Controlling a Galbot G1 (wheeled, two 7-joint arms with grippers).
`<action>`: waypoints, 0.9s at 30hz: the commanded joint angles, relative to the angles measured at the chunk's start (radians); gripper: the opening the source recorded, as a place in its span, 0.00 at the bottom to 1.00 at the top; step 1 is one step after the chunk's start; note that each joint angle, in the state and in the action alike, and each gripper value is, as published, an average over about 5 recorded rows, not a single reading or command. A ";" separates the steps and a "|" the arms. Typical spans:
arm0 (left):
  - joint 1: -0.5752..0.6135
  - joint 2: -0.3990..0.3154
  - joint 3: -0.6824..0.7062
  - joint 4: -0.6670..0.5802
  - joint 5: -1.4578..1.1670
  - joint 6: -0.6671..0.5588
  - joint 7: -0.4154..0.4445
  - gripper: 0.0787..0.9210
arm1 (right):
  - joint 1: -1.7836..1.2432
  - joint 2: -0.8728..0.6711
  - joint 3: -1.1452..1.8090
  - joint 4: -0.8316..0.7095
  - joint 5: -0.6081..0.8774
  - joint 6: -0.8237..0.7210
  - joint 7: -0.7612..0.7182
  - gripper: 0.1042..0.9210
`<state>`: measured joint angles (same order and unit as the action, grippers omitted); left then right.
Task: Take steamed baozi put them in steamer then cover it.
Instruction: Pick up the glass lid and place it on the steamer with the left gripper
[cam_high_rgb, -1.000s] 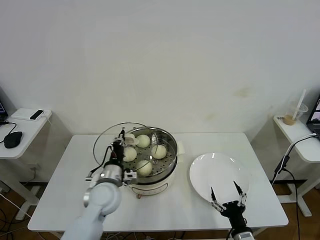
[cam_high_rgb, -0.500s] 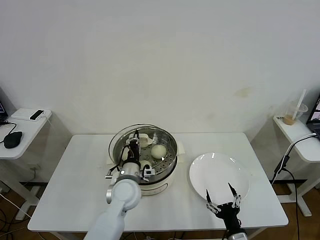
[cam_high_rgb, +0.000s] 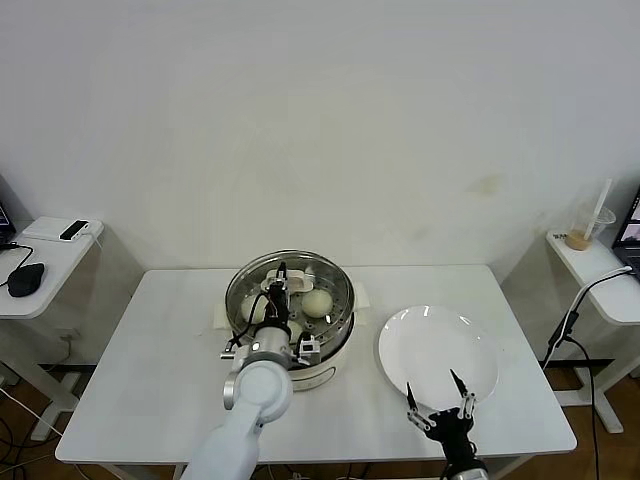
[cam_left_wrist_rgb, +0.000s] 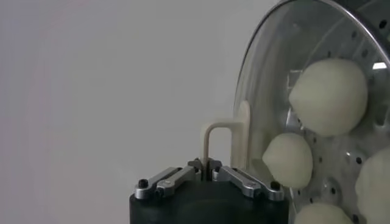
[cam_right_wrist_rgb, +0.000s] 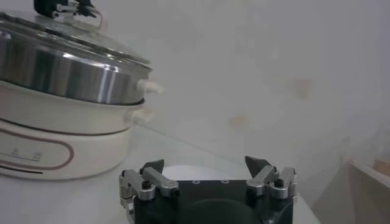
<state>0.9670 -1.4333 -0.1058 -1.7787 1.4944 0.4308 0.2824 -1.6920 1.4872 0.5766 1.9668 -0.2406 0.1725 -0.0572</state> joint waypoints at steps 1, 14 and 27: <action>0.008 -0.014 0.002 0.002 0.012 0.000 0.006 0.06 | 0.000 0.001 -0.005 0.000 0.001 -0.001 0.000 0.88; 0.012 -0.019 0.008 -0.011 0.014 0.000 0.011 0.06 | 0.000 0.003 -0.012 -0.005 -0.006 0.000 0.001 0.88; 0.022 -0.021 0.004 -0.018 0.017 -0.007 0.011 0.06 | -0.003 0.006 -0.021 -0.003 -0.013 0.000 0.000 0.88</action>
<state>0.9876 -1.4489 -0.1010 -1.7941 1.5111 0.4279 0.2989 -1.6940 1.4923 0.5585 1.9620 -0.2520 0.1722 -0.0571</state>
